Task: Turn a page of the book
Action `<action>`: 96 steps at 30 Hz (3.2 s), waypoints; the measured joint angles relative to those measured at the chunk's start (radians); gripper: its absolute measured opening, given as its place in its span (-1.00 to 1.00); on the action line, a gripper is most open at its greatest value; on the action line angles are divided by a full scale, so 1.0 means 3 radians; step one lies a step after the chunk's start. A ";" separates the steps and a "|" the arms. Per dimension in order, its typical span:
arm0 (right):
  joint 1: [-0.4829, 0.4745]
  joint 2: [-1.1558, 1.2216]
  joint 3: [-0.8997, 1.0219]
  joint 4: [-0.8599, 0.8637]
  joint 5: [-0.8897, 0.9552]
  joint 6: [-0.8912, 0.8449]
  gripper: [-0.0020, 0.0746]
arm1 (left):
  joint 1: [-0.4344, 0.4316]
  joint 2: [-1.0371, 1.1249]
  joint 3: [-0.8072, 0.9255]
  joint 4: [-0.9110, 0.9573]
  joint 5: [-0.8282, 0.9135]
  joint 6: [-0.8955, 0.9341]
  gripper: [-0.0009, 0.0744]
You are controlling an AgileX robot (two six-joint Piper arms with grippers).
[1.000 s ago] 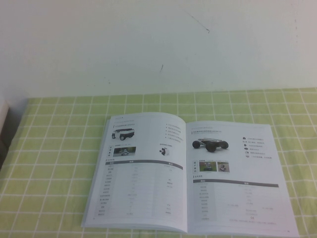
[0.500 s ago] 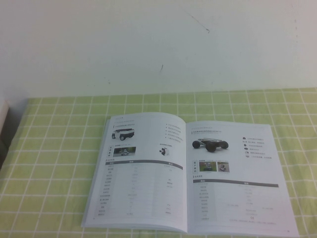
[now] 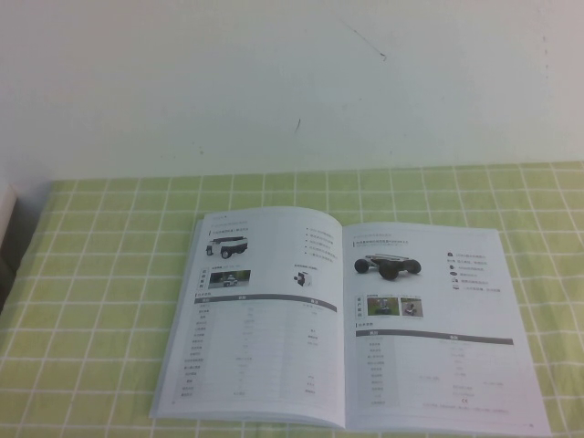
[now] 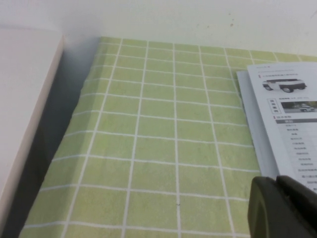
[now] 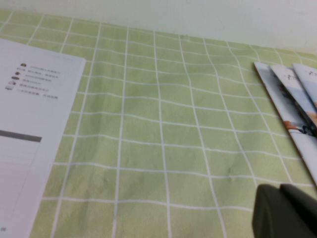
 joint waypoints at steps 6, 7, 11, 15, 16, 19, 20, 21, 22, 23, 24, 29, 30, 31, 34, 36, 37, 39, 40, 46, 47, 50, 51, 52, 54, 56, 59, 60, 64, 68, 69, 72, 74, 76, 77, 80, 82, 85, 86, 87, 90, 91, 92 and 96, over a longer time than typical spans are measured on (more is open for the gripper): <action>0.0000 0.0000 0.0000 0.0000 0.0000 0.0000 -0.96 | -0.0209 0.0000 0.0000 -0.0011 0.0000 0.0000 -0.99; 0.0000 0.0000 0.0000 0.0000 0.0000 0.0000 -0.96 | -0.0209 0.0000 0.0000 -0.0011 0.0000 0.0000 -0.99; 0.0000 0.0000 0.0000 0.0000 0.0000 0.0000 -0.96 | -0.0196 0.0000 0.0000 -0.0011 0.0000 0.0000 -0.99; 0.0000 0.0000 0.0000 0.0000 0.0000 0.0000 -0.96 | -0.0064 0.0000 0.0000 -0.0011 0.0002 0.0000 -0.99; 0.0000 0.0000 0.0000 0.0000 0.0000 0.0000 -0.96 | -0.0045 0.0000 0.0000 -0.0011 0.0002 0.0000 -0.99; 0.0000 0.0000 0.0000 0.0000 0.0000 0.0000 -0.96 | -0.0041 0.0000 0.0000 -0.0011 0.0002 0.0000 -0.99; 0.0000 0.0000 0.0000 0.0000 0.0000 0.0000 -0.96 | -0.0041 0.0000 0.0000 -0.0011 0.0002 0.0000 -0.99; 0.0000 0.0000 0.0000 0.0000 0.0000 0.0000 -0.96 | -0.0041 0.0000 0.0000 -0.0011 0.0002 0.0000 -0.99; 0.0000 0.0000 0.0000 0.0000 0.0000 0.0000 -0.96 | -0.0041 0.0000 0.0000 -0.0011 0.0002 0.0000 -0.99; 0.0000 0.0000 0.0000 0.0000 0.0000 0.0000 -0.96 | -0.0041 0.0000 0.0000 -0.0011 0.0002 0.0000 -0.99; 0.0000 0.0000 0.0000 0.0000 0.0000 0.0005 -0.96 | -0.0041 0.0000 0.0000 -0.0011 0.0002 0.0000 -0.99; 0.0000 0.0000 0.0000 0.0000 0.0000 0.0005 -0.96 | -0.0041 0.0000 0.0000 -0.0011 0.0002 0.0000 -0.99; 0.0000 0.0000 0.0000 0.0000 0.0000 0.0005 -0.96 | -0.0041 0.0000 0.0000 -0.0011 0.0002 0.0000 -0.99; 0.0000 0.0000 0.0000 0.0000 0.0000 0.0005 -0.96 | -0.0041 0.0000 0.0000 -0.0011 0.0002 0.0000 -0.99; 0.0000 0.0000 0.0000 0.0000 0.0000 0.0005 -0.96 | -0.0041 0.0000 0.0000 -0.0011 0.0002 0.0000 -0.99; 0.0000 0.0000 0.0000 0.0000 0.0000 0.0005 -0.96 | -0.0041 0.0000 0.0000 -0.0011 0.0002 0.0000 -0.99; 0.0000 0.0000 0.0000 0.0000 0.0000 0.0005 -0.96 | -0.0041 0.0000 0.0000 -0.0011 0.0002 0.0000 -0.99; 0.0000 0.0000 0.0000 0.0000 0.0000 0.0005 -0.96 | -0.0041 0.0000 0.0000 -0.0011 0.0002 0.0000 -0.99; 0.0000 0.0000 0.0000 0.0000 0.0000 0.0005 -0.96 | -0.0041 0.0000 0.0000 -0.0011 0.0002 0.0000 -0.99; 0.0000 0.0000 0.0000 0.0000 0.0000 0.0005 -0.96 | -0.0041 0.0000 0.0000 -0.0011 0.0002 0.0000 -0.99; 0.0000 0.0000 0.0000 0.0000 0.0000 0.0005 -0.96 | -0.0041 0.0000 0.0000 -0.0011 0.0002 0.0000 -0.99; 0.0000 0.0000 0.0000 0.0000 0.0000 0.0005 -0.96 | -0.0041 0.0000 0.0000 -0.0011 0.0002 0.0000 -0.99; 0.0000 0.0000 0.0000 0.0000 0.0000 0.0005 -0.96 | -0.0041 0.0000 0.0000 -0.0011 0.0002 0.0000 -0.99; 0.0000 0.0000 0.0000 0.0000 0.0000 0.0005 -0.96 | -0.0041 0.0000 0.0000 -0.0011 0.0002 0.0000 -0.99; 0.0000 0.0000 0.0000 0.0000 0.0000 0.0005 -0.96 | -0.0041 0.0000 0.0000 -0.0011 0.0002 0.0000 -0.99; 0.0000 0.0000 0.0000 0.0000 0.0000 0.0005 -0.96 | -0.0041 0.0000 0.0000 -0.0011 0.0002 0.0000 -0.99; 0.0000 0.0000 0.0000 0.0000 0.0000 0.0005 -0.96 | -0.0041 0.0000 0.0000 -0.0011 0.0002 0.0000 -0.99; 0.0000 0.0000 0.0000 0.0000 0.0000 0.0005 -0.96 | -0.0041 0.0000 0.0000 -0.0011 0.0002 0.0000 -0.99; 0.0000 0.0000 0.0000 0.0000 0.0000 0.0005 -0.96 | -0.0041 0.0000 0.0000 -0.0011 0.0002 0.0000 -0.99; 0.0000 0.0000 0.0000 0.0000 0.0000 0.0005 -0.96 | -0.0041 0.0000 0.0000 -0.0011 0.0002 0.0000 -0.99; 0.0000 0.0000 0.0000 0.0000 0.0000 0.0005 -0.96 | -0.0041 0.0000 0.0000 -0.0011 0.0002 0.0000 -0.99; 0.0000 0.0000 0.0000 0.0000 0.0000 0.0005 -0.96 | -0.0041 0.0000 0.0000 -0.0011 0.0002 0.0000 -0.99; 0.0000 0.0000 0.0000 0.0000 0.0000 0.0005 -0.96 | -0.0041 0.0000 0.0000 -0.0011 0.0002 0.0000 -0.99; 0.0000 0.0000 0.0000 0.0000 0.0000 0.0005 -0.96 | -0.0041 0.0000 0.0000 -0.0011 0.0002 0.0000 -0.99; 0.0000 0.0000 0.0000 0.0000 0.0000 0.0005 -0.96 | -0.0041 0.0000 0.0000 -0.0011 0.0002 0.0000 -0.99; 0.0000 0.0000 0.0000 0.0000 0.0000 0.0005 -0.96 | -0.0041 0.0000 0.0000 -0.0011 0.0002 0.0000 -0.99; 0.0000 0.0000 0.0000 0.0000 0.0000 0.0005 -0.96 | -0.0041 0.0000 0.0000 -0.0011 0.0002 0.0000 -0.99; 0.0000 0.0000 0.0000 0.0000 0.0000 0.0005 -0.96 | -0.0041 0.0000 0.0000 -0.0011 0.0002 0.0000 -0.99; 0.0000 0.0000 0.0000 0.0000 0.0000 0.0005 -0.96 | -0.0041 0.0000 0.0000 -0.0011 0.0002 0.0000 -0.99; 0.0000 0.0000 0.0000 0.0000 0.0000 0.0005 -0.96 | -0.0041 0.0000 0.0000 -0.0011 0.0002 0.0000 -0.99; 0.0000 0.0000 0.0000 0.0000 0.0000 0.0005 -0.96 | -0.0041 0.0000 0.0000 -0.0011 0.0002 0.0000 -0.99; 0.0000 0.0000 0.0000 0.0000 0.0000 0.0005 -0.96 | -0.0041 0.0000 0.0000 -0.0011 0.0002 0.0000 -0.99; 0.0000 0.0000 0.0000 0.0000 0.0000 0.0005 -0.96 | -0.0041 0.0000 0.0000 -0.0011 0.0002 0.0000 -0.99; 0.0000 0.0000 0.0000 0.0000 0.0000 0.0005 -0.96 | -0.0041 0.0000 0.0000 -0.0011 0.0002 0.0000 -0.99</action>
